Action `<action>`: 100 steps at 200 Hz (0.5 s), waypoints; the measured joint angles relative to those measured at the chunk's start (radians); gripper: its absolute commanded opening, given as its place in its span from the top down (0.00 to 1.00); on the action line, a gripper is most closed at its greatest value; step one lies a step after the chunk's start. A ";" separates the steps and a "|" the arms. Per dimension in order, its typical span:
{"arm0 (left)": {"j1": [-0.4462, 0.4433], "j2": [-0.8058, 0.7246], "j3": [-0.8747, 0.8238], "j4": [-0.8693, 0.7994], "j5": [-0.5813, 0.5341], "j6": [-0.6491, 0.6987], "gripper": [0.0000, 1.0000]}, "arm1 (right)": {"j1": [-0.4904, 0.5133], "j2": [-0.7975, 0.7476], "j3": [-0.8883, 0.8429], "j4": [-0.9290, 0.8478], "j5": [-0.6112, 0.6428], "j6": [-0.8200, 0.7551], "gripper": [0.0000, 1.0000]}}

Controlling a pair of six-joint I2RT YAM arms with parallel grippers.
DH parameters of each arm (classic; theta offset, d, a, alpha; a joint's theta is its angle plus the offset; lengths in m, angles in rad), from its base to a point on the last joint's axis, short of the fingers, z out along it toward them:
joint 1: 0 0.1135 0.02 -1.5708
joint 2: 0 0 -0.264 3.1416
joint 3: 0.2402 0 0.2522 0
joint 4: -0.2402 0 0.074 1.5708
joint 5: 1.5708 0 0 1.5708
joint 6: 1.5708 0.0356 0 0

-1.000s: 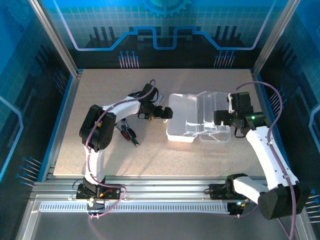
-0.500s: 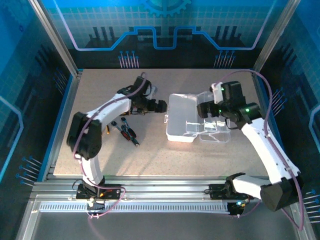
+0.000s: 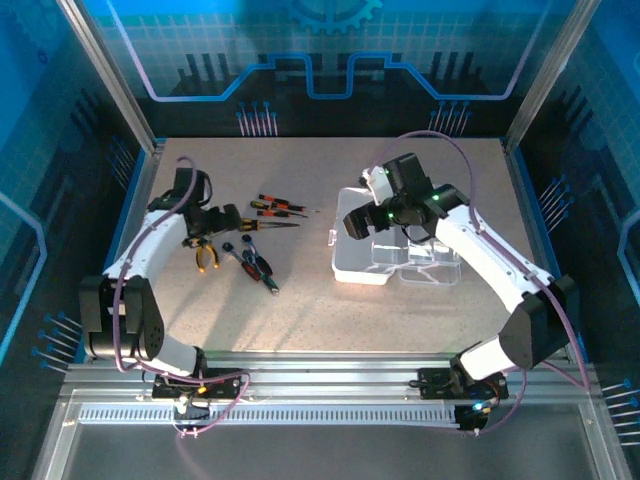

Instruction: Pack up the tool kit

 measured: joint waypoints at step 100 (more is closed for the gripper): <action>0.157 0.191 -0.029 0.024 -0.103 -0.016 0.11 | 0.001 0.114 0.087 -0.001 -0.072 -0.038 0.00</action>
